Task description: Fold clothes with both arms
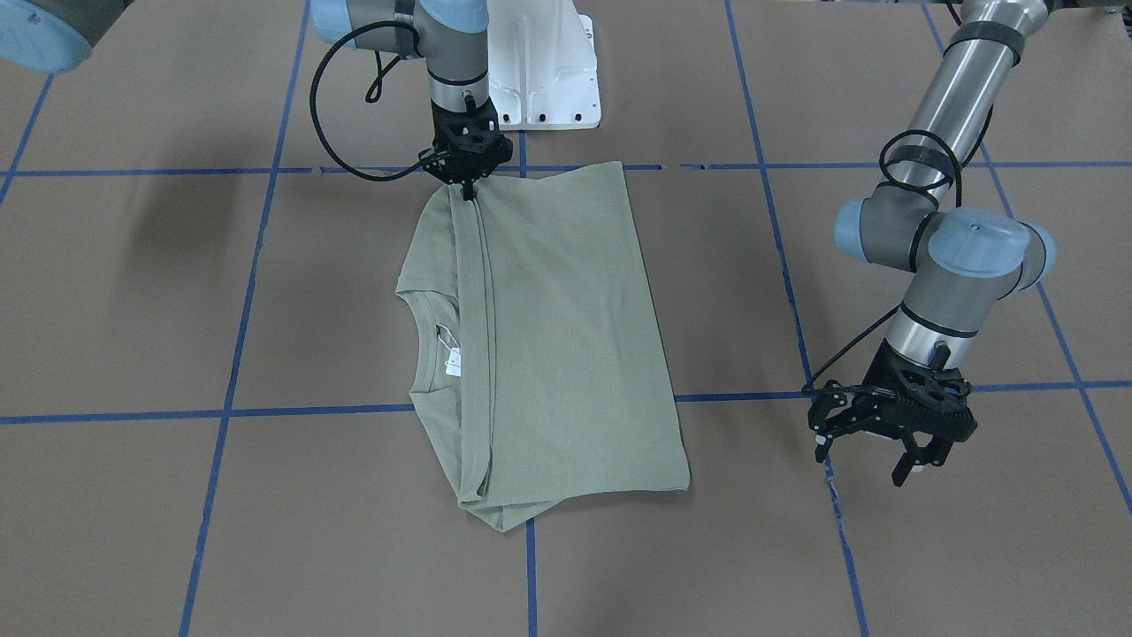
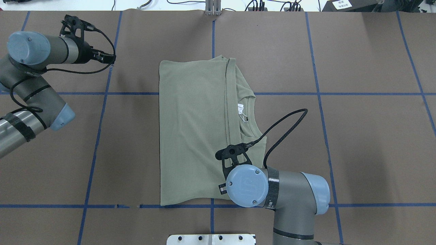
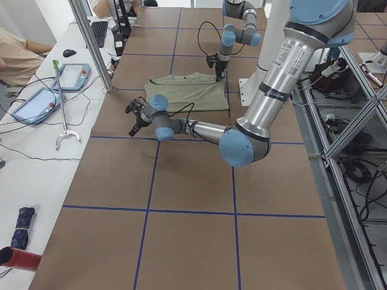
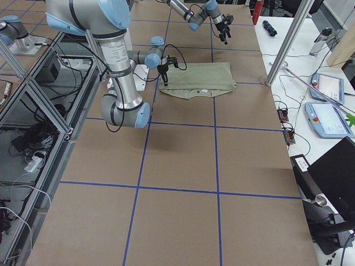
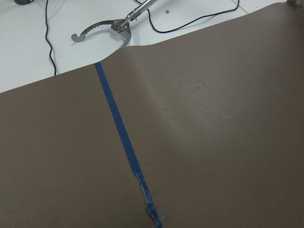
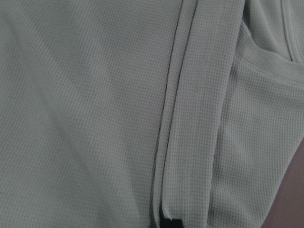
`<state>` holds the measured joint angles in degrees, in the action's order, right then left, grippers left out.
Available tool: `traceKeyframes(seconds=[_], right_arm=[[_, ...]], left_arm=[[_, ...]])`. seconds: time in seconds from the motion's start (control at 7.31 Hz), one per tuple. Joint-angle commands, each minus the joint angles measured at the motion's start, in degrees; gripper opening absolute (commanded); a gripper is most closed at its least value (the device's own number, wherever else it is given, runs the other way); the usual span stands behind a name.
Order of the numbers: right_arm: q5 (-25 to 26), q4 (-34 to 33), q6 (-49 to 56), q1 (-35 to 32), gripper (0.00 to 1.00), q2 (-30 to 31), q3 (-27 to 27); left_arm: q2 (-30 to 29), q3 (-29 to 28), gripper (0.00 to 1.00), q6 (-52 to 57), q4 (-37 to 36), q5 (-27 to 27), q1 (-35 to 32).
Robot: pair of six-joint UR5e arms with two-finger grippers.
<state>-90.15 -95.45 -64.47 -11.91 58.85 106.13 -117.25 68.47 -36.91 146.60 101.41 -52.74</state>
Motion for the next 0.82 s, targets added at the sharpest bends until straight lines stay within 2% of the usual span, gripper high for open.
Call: traceKeyframes(seconds=[0.0,0.14,0.41,0.68], right_arm=[[0.1,0.0,0.0,-1.4,0.00,0.4,0.5],[0.1,0.0,-0.4,-1.9,0.00,1.7,1.5],[0.3,0.1,-2.8,-1.8,0.00,8.0,6.9],[2.5,0.1,-8.9,0.6,0.00,8.6,6.9]], left_arm=[[0.0,0.0,1.00,0.0,0.0,0.0,0.0],[0.0,0.0,1.00,0.0,0.0,0.0,0.0],[0.0,-0.1,1.00,0.0,0.0,-0.1,0.0],[0.0,-0.1,1.00,0.0,0.0,-0.1,0.0]])
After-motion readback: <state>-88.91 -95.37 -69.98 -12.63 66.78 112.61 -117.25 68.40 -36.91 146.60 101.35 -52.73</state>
